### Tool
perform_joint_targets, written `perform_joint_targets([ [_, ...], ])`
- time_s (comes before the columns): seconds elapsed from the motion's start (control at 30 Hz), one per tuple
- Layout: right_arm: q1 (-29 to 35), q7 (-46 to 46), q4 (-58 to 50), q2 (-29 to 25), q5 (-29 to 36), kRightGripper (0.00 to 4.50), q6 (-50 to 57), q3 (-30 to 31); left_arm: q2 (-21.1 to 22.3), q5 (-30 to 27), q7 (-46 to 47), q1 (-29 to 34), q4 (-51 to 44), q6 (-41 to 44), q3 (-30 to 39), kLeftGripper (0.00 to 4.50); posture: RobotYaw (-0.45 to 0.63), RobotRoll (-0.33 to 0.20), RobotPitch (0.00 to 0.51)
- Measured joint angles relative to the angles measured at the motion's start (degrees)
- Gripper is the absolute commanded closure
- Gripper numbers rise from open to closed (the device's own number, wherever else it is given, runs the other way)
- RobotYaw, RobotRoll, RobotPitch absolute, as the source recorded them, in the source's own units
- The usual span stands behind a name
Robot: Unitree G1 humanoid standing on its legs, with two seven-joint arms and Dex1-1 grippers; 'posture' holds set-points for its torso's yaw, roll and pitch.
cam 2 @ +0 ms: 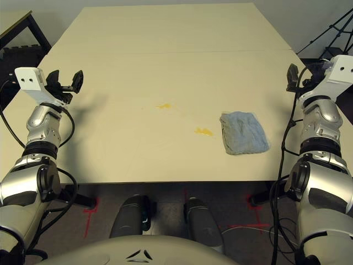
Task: Wipe the water off the table with a rag.
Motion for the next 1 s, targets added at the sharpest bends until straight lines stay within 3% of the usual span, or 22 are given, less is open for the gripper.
perform_joint_targets([
  [0.1, 0.02, 0.04, 0.00, 0.00, -0.01, 0.02, 0.01, 0.01, -0.12, 0.00, -0.02, 0.00, 0.00, 0.00, -0.01, 0.00, -0.01, 0.000, 0.092],
  [0.67, 2.64, 0.15, -1.50, -0.04, 0.41, 0.02, 0.11, -0.04, -1.24, 0.09, -1.37, -0.58, 0.87, 0.00, -1.33, 0.00, -0.10, 0.000, 0.084],
  [1.0, 2.88, -0.20, -2.23, 0.00, 0.63, 0.02, 0.64, -0.01, -1.39, -0.69, -5.74, -2.49, 2.44, 0.08, -1.58, 0.00, -0.10, 0.000, 0.082],
])
